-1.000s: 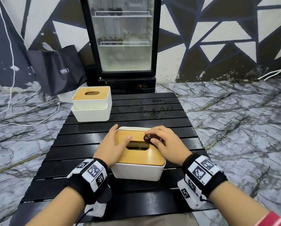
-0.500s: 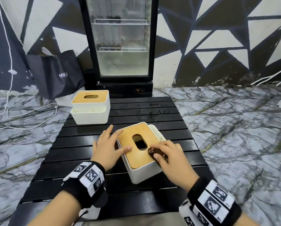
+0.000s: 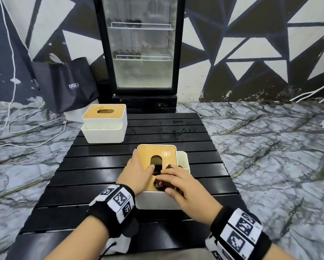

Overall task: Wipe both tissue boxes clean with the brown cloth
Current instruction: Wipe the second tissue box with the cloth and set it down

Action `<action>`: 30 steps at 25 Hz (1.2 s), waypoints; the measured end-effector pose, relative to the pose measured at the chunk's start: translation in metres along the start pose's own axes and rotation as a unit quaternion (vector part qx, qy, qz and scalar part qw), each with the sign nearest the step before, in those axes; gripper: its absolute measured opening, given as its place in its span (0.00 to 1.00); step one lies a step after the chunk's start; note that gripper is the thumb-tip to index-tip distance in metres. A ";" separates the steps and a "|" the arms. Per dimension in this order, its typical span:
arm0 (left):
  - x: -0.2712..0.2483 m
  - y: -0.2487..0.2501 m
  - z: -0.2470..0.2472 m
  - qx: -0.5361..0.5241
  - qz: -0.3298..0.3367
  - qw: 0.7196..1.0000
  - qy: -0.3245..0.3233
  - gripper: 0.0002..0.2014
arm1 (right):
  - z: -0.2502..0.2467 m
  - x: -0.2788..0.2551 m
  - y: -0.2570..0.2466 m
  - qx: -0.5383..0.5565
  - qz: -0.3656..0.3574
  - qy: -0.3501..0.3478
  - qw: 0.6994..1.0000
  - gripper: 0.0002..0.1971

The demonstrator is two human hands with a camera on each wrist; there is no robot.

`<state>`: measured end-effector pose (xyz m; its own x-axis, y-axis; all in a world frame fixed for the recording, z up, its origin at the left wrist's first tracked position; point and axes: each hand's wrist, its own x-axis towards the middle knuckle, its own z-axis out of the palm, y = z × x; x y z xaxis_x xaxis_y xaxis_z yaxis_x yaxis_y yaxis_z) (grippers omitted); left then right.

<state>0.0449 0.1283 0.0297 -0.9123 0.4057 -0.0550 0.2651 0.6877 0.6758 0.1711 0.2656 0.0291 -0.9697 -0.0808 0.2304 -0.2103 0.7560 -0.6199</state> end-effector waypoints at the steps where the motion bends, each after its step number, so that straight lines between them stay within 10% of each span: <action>1: 0.001 0.000 -0.001 0.000 0.006 1.000 -0.006 0.37 | 0.000 0.000 0.002 -0.018 -0.003 -0.010 1.000 0.19; 30: -0.004 0.009 -0.009 0.003 0.029 0.999 -0.020 0.31 | -0.029 0.046 0.021 -0.131 0.023 -0.051 0.990 0.19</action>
<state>0.0479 0.1275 0.0421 -0.8820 0.4690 -0.0448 0.3196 0.6655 0.6745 0.1259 0.2971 0.0486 -0.9877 -0.0982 0.1214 -0.1399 0.9019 -0.4087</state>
